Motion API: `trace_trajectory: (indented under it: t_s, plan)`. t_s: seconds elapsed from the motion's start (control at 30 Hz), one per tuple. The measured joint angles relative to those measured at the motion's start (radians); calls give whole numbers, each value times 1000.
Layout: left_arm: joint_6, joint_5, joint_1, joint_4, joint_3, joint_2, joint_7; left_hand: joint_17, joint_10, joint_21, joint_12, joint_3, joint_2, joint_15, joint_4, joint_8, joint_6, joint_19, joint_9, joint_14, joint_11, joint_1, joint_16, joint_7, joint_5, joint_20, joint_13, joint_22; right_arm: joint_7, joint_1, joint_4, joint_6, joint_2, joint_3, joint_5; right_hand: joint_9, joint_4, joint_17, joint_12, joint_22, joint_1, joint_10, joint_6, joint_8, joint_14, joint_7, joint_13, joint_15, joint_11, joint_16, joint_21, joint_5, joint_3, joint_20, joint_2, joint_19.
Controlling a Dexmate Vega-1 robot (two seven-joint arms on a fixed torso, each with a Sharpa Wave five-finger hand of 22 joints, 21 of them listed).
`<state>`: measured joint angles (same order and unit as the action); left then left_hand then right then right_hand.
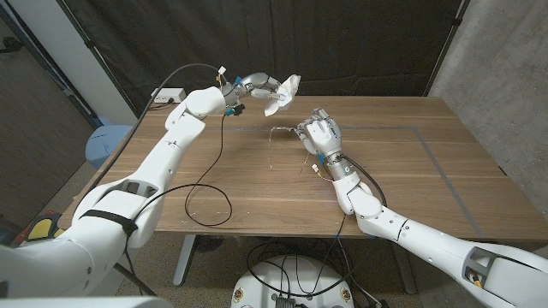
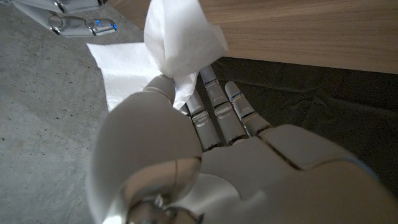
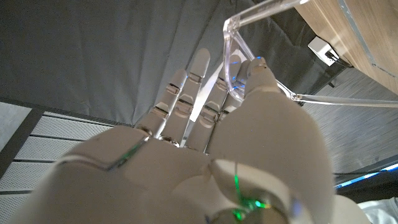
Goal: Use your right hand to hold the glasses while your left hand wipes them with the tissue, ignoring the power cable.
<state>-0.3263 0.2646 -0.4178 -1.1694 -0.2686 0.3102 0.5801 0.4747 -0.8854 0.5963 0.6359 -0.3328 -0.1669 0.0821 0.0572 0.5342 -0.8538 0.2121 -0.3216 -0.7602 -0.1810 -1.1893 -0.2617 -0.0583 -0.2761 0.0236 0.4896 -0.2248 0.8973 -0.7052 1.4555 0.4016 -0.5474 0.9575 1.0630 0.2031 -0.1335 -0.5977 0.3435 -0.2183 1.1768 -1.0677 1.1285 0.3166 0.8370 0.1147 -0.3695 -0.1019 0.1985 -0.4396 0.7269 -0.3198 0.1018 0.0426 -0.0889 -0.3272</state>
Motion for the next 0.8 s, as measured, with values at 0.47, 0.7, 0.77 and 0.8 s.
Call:
trace_trajectory:
  t_s: [0.47,0.7,0.77,0.8]
  plan:
    - [67,-40,66,-72,-41,48,240,131,-21,41,56,3,-2,0,29,19,-14,18,-11,0,44,-59,-58,48,11,6,62,-1,-6,11,-4,50,-5,-2,20,1,3,0,-8,5,5,0,-3,0,0,4,-5,0,0,15,9,-14,-3,-2,5,1]
    - [69,-29,86,-109,-63,68,291,154,-31,55,44,4,11,0,39,-6,-35,24,18,0,54,-72,-64,66,33,1,29,-1,12,9,7,60,-4,-19,4,1,1,0,-16,5,7,0,-3,-1,6,4,-5,-3,0,22,12,-24,-12,-1,3,3]
    - [69,-25,93,-119,-72,75,304,154,-35,58,44,4,12,0,39,-8,-35,24,24,0,58,-73,-64,66,38,1,24,-1,17,8,9,61,-2,-24,-3,0,1,0,-18,9,8,0,-3,-1,7,4,-5,-3,0,22,12,-25,-13,-1,2,12]
    - [69,-23,95,-123,-74,77,309,156,-38,59,42,4,12,0,39,-14,-40,24,27,0,61,-73,-64,71,39,1,24,-1,20,7,10,62,-1,-26,-7,0,1,0,-22,9,9,0,-3,-2,7,4,-5,-3,0,25,12,-25,-13,-1,0,12]
